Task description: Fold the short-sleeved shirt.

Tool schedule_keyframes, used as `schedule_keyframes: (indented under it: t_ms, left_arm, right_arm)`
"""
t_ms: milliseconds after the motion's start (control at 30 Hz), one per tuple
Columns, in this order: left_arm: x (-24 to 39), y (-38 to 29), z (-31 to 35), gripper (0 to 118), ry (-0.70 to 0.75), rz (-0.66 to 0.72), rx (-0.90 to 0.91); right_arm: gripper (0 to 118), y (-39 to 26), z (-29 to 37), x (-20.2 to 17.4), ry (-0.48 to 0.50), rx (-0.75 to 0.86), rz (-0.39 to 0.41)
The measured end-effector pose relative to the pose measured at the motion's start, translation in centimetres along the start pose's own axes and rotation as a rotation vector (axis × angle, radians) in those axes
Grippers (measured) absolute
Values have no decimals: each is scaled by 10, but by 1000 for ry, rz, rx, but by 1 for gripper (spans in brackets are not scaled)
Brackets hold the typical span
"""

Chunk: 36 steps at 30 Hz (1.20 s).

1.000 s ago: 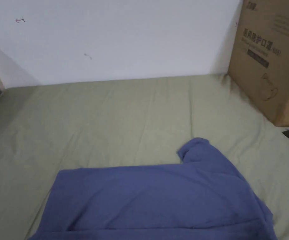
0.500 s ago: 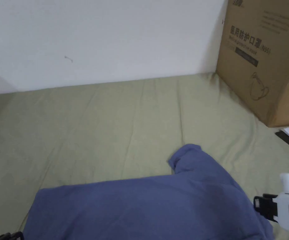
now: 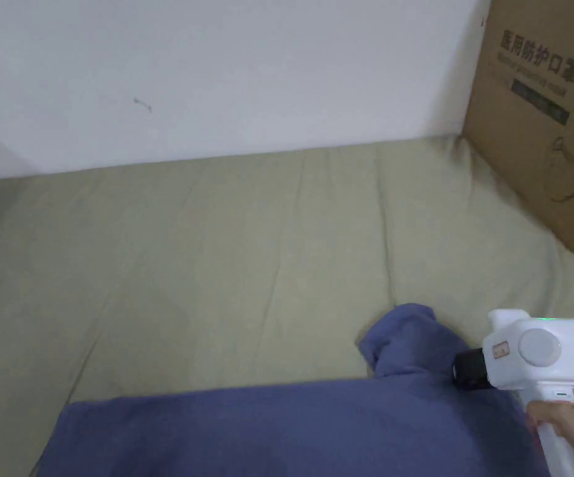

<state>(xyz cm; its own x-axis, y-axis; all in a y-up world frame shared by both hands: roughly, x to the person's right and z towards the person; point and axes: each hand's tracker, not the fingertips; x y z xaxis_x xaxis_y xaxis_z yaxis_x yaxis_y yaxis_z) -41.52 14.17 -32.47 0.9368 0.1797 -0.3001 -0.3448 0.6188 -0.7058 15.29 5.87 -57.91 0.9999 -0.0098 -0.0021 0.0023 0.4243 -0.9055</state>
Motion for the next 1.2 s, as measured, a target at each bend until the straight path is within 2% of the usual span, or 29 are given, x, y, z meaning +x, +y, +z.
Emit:
schedule_keyframes:
  t_ms: [67,100,133,167,200,333,433,500,567,633,667,700,767,1000,1200]
  left_arm:
    - [-3,4,-9,26,5,-12,-25]
    - [-3,8,-14,41,6,-13,-34]
    - [-3,12,-21,52,1,-15,-45]
    - [-1,18,-28,65,1,-20,-50]
    - [3,28,-33,72,3,-25,-52]
    - [10,66,-69,72,-12,-23,-83]
    - [10,88,-107,72,-10,38,-114]
    - [11,97,-141,72,-2,47,-176]
    - [16,98,-166,70,40,-7,-231]
    - [20,94,-181,45,129,-86,-261]
    - [22,92,-177,43,91,-51,-235]
    - [22,93,-171,36,97,-56,-222]
    - [26,93,-160,3,91,-77,-217]
    - [17,106,-131,2,20,-78,-206]
    - [7,88,-31,2,-41,-99,-101]
  right_arm:
    - [64,-1,5,-7,1,36,20]
    - [42,-3,11,-10,1,48,34]
    - [18,-4,15,-14,-14,65,96]
    - [1,-3,16,-12,-23,83,136]
    - [1,-3,15,-15,-28,79,145]
    - [1,3,9,-15,-25,37,121]
    - [1,6,17,-4,31,36,26]
    - [1,4,17,-2,33,35,38]
    - [1,2,17,-4,31,35,42]
    - [1,2,15,-6,23,36,46]
    - [1,3,15,-7,19,35,48]
    - [1,4,10,-6,19,34,53]
    - [1,7,11,-6,18,29,58]
    - [1,8,68,9,60,85,13]
    - [1,-28,155,29,100,172,34]
